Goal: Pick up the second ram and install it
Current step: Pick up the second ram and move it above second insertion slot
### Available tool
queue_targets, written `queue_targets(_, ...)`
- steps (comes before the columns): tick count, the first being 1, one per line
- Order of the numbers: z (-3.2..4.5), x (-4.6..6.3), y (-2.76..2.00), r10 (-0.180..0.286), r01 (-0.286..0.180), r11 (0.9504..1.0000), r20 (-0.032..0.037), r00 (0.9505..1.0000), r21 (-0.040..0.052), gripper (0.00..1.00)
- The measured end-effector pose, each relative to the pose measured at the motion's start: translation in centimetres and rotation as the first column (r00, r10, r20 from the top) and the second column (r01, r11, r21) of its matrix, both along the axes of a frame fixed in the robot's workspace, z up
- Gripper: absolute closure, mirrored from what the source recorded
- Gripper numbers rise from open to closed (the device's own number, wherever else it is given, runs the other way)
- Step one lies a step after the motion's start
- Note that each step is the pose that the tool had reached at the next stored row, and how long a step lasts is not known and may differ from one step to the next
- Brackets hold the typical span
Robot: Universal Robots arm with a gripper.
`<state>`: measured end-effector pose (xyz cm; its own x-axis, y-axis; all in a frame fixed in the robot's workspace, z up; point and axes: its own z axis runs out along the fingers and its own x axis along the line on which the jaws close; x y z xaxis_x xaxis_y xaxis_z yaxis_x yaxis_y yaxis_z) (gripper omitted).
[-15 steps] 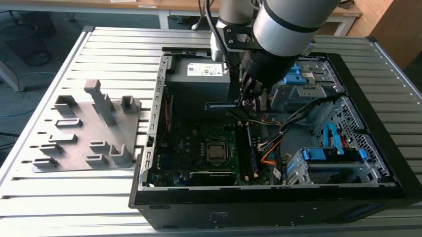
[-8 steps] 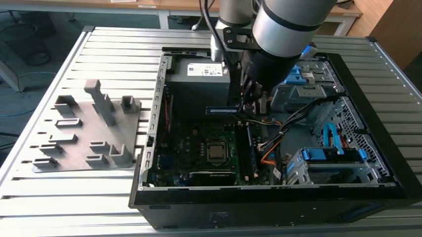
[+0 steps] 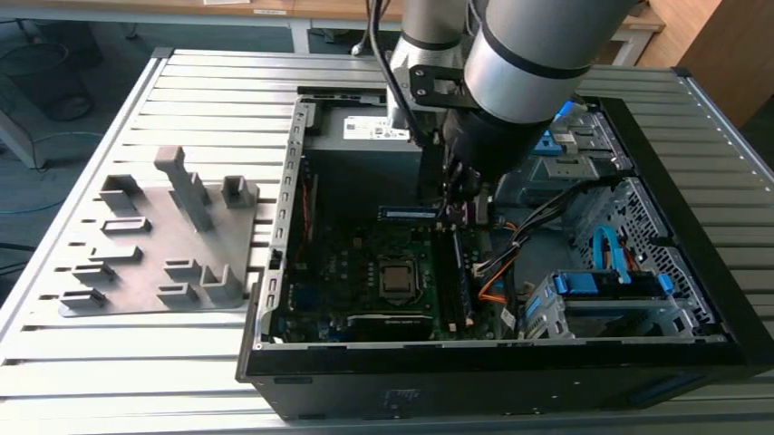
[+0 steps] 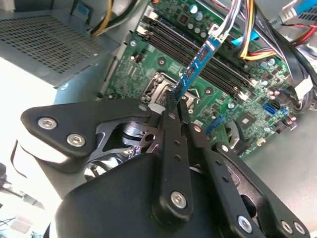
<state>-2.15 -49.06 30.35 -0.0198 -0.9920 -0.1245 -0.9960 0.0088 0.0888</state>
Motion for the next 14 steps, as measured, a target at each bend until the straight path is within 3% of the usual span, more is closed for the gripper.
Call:
queue_targets(6, -0.88, 0.0, -0.52, -0.008, 0.008, 1.0000, 0.0000, 1.0000, 0.0001, 0.86)
queue_targets(14, -1.80, 0.0, -0.64, -0.013, 0.013, 0.9999, 0.0000, 0.9999, 0.0001, 0.86)
